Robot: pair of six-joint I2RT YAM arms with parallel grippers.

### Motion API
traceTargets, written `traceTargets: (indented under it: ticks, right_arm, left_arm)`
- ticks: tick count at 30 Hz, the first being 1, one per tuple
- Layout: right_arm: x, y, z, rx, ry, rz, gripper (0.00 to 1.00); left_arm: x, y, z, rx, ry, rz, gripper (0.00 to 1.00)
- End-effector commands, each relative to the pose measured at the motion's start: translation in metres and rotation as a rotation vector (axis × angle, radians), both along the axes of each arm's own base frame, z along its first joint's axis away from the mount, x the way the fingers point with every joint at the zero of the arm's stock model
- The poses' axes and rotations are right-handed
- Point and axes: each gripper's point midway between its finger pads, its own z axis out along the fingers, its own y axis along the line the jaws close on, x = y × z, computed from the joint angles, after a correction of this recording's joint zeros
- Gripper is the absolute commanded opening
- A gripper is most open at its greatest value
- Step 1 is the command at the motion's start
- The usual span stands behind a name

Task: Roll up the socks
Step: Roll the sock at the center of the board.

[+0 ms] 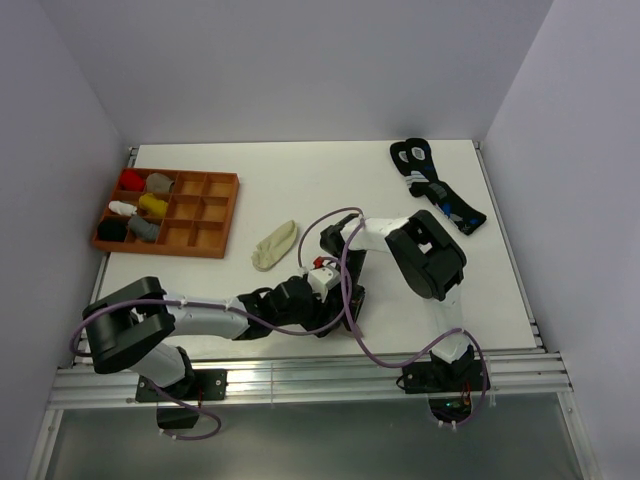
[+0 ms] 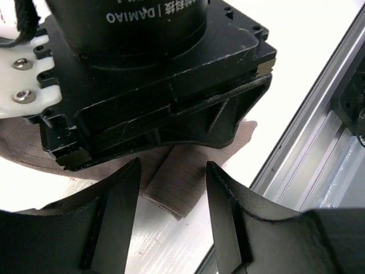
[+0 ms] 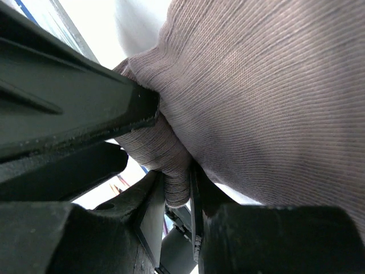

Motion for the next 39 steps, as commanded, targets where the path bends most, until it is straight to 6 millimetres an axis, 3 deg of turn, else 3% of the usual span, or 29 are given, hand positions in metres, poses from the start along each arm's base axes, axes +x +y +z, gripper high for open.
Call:
traceTargets:
  ticks: [1,6,12,18,22,28,32,39]
  right_arm:
    - [0.031,-0.009,-0.056,-0.041,-0.194,0.108,0.10]
    - [0.033,-0.009,-0.055,-0.043,-0.200,0.099,0.09]
    - [0.034,-0.008,-0.054,-0.040,-0.203,0.092,0.10]
    - [0.036,-0.005,-0.051,-0.026,-0.221,0.071,0.14]
    - [0.041,-0.002,-0.042,0.003,-0.238,0.049,0.25]
    - [0.075,0.006,-0.011,0.080,-0.321,-0.035,0.45]
    - [0.105,0.006,0.006,0.120,-0.365,-0.117,0.49]
    - [0.132,0.008,0.025,0.172,-0.413,-0.195,0.53]
  left_arm:
    - [0.001,-0.007,0.003,-0.036,-0.034,-0.008,0.55]
    - [-0.005,-0.005,-0.008,-0.030,0.011,-0.002,0.51]
    - [-0.016,0.003,-0.026,-0.041,0.092,0.034,0.35]
    - [-0.027,0.008,-0.042,-0.050,0.178,0.059,0.00]
    - [-0.037,0.009,-0.054,-0.055,0.240,0.060,0.00]
    - [-0.045,0.012,-0.063,-0.055,0.284,0.057,0.00]
    - [-0.046,0.012,-0.064,-0.054,0.281,0.052,0.00]
    - [-0.049,0.014,-0.066,-0.046,0.288,0.043,0.00]
